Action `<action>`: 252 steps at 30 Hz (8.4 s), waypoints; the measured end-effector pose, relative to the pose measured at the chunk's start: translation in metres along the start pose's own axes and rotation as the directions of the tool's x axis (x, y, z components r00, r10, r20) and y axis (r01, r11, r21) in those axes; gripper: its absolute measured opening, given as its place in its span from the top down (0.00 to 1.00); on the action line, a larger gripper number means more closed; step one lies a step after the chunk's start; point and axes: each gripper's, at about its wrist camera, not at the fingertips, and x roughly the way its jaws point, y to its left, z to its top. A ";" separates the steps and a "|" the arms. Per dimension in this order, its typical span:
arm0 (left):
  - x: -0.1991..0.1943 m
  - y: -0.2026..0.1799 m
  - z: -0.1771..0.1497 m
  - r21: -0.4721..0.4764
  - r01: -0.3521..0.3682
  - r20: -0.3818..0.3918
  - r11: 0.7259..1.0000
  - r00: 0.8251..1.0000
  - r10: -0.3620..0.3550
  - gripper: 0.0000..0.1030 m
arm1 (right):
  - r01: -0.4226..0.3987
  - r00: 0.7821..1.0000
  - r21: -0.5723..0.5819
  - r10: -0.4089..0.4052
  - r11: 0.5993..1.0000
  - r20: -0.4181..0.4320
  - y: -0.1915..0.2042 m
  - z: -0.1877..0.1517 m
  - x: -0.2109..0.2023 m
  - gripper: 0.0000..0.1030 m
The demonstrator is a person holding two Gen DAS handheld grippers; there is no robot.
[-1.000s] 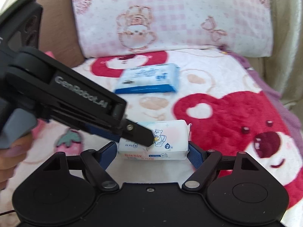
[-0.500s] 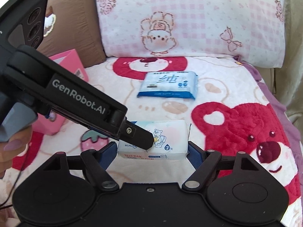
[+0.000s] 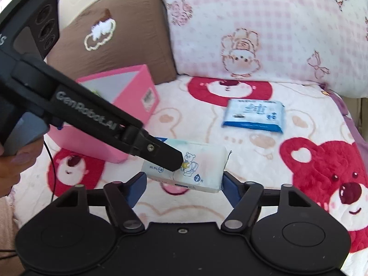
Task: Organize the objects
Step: 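Lift the white tissue pack with the left tool and carry it to the box, then lower the tissue pack into the pink box beside the floss case, then open the left tool and pull it back out of the box, then move the open left tool toward the blue-and-white wet-wipes pack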
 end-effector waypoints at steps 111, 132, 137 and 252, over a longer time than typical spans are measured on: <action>-0.065 0.309 -0.037 -0.472 -0.200 0.108 0.858 0.953 0.282 0.54 | -0.216 0.906 0.037 0.215 0.976 -0.364 0.200 0.101 0.239 0.55; -0.068 0.288 -0.034 -0.398 -0.250 0.107 0.883 0.943 0.315 0.44 | -0.178 0.948 -0.071 0.151 0.981 -0.281 0.199 0.101 0.210 0.54; -0.091 0.266 -0.036 -0.369 -0.324 0.132 0.871 0.910 0.394 0.27 | -0.152 0.970 -0.188 0.110 0.970 -0.215 0.204 0.106 0.179 0.53; -0.019 -0.010 0.018 -0.021 -0.177 0.263 0.984 0.949 0.176 0.02 | 0.102 0.994 0.030 -0.103 0.994 0.033 -0.075 0.044 -0.008 0.09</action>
